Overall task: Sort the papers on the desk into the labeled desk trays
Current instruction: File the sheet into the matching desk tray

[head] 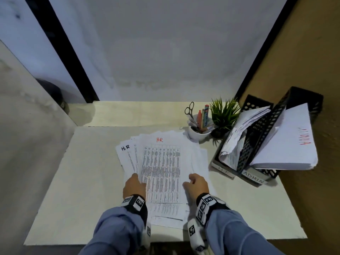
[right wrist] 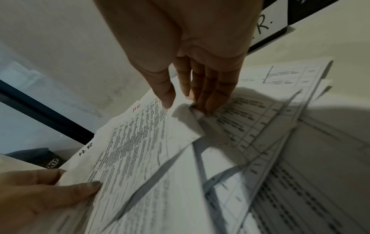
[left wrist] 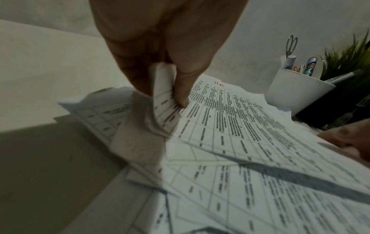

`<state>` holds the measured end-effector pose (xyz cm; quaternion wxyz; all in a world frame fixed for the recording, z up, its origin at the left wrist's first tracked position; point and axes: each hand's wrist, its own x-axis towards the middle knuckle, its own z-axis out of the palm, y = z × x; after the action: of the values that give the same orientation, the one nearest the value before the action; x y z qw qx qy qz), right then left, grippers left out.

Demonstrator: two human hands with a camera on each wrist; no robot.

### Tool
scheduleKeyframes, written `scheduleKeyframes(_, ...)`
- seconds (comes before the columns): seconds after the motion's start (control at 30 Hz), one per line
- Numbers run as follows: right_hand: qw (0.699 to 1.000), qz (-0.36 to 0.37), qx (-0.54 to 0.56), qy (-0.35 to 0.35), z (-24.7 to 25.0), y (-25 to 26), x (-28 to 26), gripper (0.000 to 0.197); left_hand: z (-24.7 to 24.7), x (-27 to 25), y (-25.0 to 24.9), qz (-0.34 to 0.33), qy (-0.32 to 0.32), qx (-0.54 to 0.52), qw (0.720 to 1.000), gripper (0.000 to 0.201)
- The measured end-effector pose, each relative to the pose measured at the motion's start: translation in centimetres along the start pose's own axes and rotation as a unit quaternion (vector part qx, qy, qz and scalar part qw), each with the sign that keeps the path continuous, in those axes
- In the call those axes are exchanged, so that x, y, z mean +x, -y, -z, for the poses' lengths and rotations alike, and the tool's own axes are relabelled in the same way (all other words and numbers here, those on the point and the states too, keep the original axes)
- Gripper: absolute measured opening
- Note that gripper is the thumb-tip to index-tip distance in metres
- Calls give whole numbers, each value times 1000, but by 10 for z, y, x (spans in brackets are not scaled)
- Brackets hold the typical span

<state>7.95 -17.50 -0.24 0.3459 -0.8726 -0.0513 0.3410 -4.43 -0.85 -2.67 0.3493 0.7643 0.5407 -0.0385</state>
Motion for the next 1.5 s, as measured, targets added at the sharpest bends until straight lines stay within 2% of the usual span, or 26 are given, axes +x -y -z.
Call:
scheduleKeyframes(0.07,1000,-1,16,-10,-1,4,1,51,0,-2,6,-26,-12,-83,996,25)
scheduleKeyframes(0.13,999,-5,36,-8,1,8,4,59,0,-2,11,-25,15,-205,978,22)
scheduleKeyframes(0.23,986,-13,168,-6,5,11,7,71,3,-1,16,4,71,-323,944,46)
scheduleKeyframes(0.3,955,-19,296,-16,8,14,7,80,9,-4,14,-5,97,-320,942,48)
scheduleKeyframes(0.37,931,-14,365,-19,11,17,9,82,14,-8,12,-17,120,-301,946,50)
scheduleKeyframes(0.43,928,11,373,-5,18,24,11,67,16,-7,12,-31,137,-279,950,46)
scheduleKeyframes(0.5,946,30,322,-1,23,33,13,37,18,-3,9,-35,144,-267,952,43)
scheduleKeyframes(0.57,955,23,294,-7,27,38,16,20,20,3,6,-26,142,-249,958,39)
scheduleKeyframes(0.63,956,15,292,-6,28,42,16,27,21,11,1,-16,114,-218,969,33)
scheduleKeyframes(0.73,960,5,280,-1,30,41,16,33,26,22,-7,-6,-9,-148,989,25)
scheduleKeyframes(0.8,953,-16,303,16,29,38,11,24,26,30,-10,44,-38,-179,982,23)
scheduleKeyframes(0.9,930,-44,360,60,24,33,3,23,24,43,-8,126,-9,-214,969,39)
scheduleKeyframes(0.97,929,-55,360,66,20,30,-2,25,23,47,-7,143,9,-215,966,50)
scheduleKeyframes(1.07,931,-63,354,61,18,29,-4,30,23,44,-11,110,26,-191,975,58)
scheduleKeyframes(1.13,933,-60,348,63,18,30,-5,35,20,42,-11,79,12,-176,981,44)
scheduleKeyframes(1.23,935,-55,344,60,22,31,-7,38,19,38,-11,5,-35,-157,987,11)
scheduleKeyframes(1.3,932,-57,355,39,23,30,-5,41,18,37,-8,-36,-44,-162,985,14)
scheduleKeyframes(1.4,921,-51,387,10,25,31,-3,43,19,36,-5,-57,-18,-223,973,12)
scheduleKeyframes(1.43,919,-48,390,7,28,33,-3,41,20,36,-4,-47,5,-268,962,9)
scheduleKeyframes(1.5,927,-38,373,4,35,39,-4,29,23,36,-2,-32,57,-353,933,20)
